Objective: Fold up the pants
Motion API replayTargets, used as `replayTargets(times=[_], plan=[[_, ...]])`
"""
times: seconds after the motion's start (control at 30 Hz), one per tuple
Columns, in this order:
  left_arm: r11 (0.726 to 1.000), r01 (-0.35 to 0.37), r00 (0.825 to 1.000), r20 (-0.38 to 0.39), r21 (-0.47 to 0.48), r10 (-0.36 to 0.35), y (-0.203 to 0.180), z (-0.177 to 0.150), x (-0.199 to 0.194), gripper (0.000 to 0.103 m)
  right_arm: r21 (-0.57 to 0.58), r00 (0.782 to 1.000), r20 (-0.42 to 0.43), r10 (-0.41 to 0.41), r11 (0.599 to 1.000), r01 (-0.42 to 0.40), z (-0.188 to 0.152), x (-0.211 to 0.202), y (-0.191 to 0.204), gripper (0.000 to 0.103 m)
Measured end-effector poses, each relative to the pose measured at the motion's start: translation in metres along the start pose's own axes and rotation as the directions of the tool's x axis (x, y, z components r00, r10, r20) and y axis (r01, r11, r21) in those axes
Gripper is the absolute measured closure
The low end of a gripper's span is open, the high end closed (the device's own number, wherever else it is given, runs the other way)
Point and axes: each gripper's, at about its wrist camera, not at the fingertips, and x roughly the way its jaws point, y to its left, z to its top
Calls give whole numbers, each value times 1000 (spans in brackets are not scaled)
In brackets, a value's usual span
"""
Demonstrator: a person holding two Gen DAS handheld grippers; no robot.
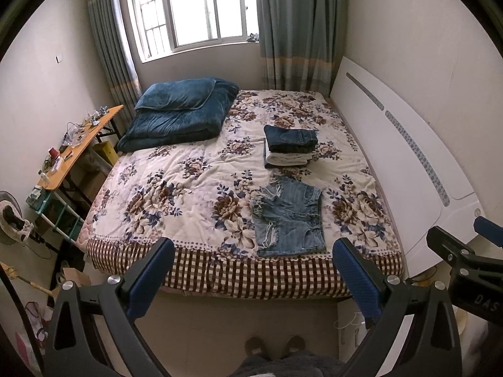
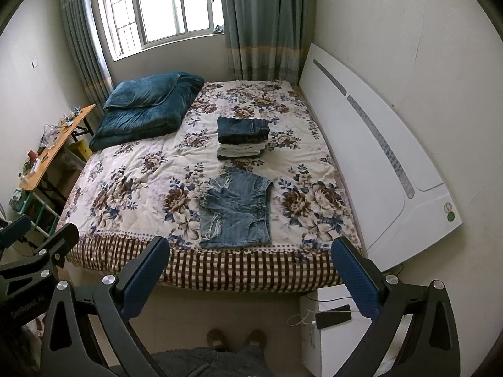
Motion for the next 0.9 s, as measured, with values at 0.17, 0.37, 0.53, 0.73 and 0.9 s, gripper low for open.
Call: replayTargets(times=[0.17,0.37,0.53,0.73,0.9], plan=[[1000,1,1000,6,-2,-1,0,1,-2,1,1,1000,2,0,1000,0,0,-2,1,0],[1000,2,1000,7,-2,-2,1,0,-2,1,1,1000,5,-1,1000,1,-1,-3,2,0],[1000,4,1000,9,-4,-4,-4,7,-5,1,1,1000,6,0,1000,0,-1,-3,2,0],[1000,3,1000,14,-5,-3,-6,9,-6,1,0,1000,9,0,1000,0,-1,-6,3,0],[1000,4,1000,14,-5,-4,-12,19,-8,1,1,1000,11,-2,1000,2,-3,-5,3,0]])
